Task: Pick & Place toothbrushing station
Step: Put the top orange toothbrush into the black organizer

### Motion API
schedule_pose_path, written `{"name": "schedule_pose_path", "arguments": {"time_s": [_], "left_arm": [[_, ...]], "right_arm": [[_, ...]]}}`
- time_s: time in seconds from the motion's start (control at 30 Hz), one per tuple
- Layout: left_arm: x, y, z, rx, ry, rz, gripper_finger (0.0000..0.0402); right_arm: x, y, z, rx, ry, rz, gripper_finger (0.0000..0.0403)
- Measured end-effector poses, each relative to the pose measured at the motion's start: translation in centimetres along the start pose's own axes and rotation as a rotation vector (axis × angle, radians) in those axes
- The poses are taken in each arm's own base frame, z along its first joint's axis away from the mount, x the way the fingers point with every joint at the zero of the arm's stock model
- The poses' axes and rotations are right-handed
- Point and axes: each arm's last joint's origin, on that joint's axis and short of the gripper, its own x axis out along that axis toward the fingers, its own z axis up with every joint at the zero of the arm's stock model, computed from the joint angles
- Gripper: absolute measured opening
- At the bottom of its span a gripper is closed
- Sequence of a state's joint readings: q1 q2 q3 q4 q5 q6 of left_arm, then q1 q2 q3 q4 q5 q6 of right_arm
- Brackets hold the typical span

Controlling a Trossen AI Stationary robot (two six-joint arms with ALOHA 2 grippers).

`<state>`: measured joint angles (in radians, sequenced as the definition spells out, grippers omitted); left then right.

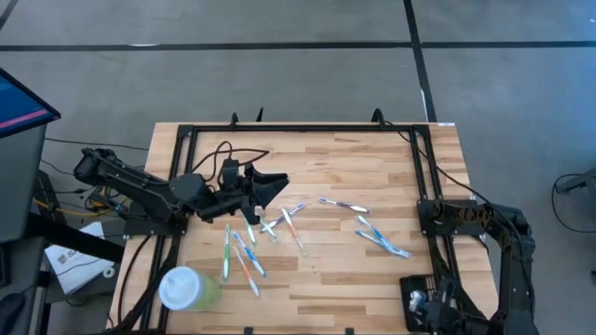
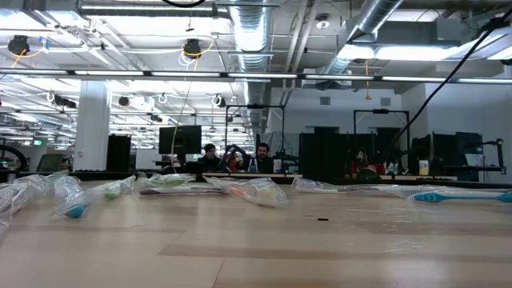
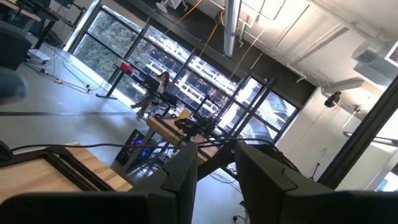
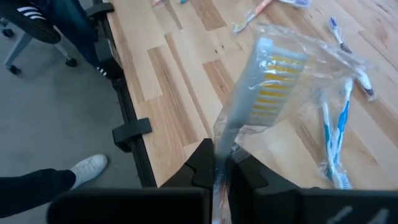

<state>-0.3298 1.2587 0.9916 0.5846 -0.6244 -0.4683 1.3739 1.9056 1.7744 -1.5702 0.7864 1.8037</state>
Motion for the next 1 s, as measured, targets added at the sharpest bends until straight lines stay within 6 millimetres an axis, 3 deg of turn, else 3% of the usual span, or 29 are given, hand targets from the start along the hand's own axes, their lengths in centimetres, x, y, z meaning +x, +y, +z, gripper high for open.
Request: {"name": "schedule_pose_path", "arguments": {"time_s": [0.67, 1.0], "left_arm": [[-0.1, -0.1, -0.1, -0.003, 0.004, -0.006, 0.0104], [-0.1, -0.1, -0.1, 0.0, 0.005, -0.006, 0.0104]], "right_arm": [[0.5, -0.3, -0.7, 0.004, 0.022, -0.028, 0.0011], [-0.5, -0.4, 1.4, -0.019, 0.035, 0.015, 0.0012]]}}
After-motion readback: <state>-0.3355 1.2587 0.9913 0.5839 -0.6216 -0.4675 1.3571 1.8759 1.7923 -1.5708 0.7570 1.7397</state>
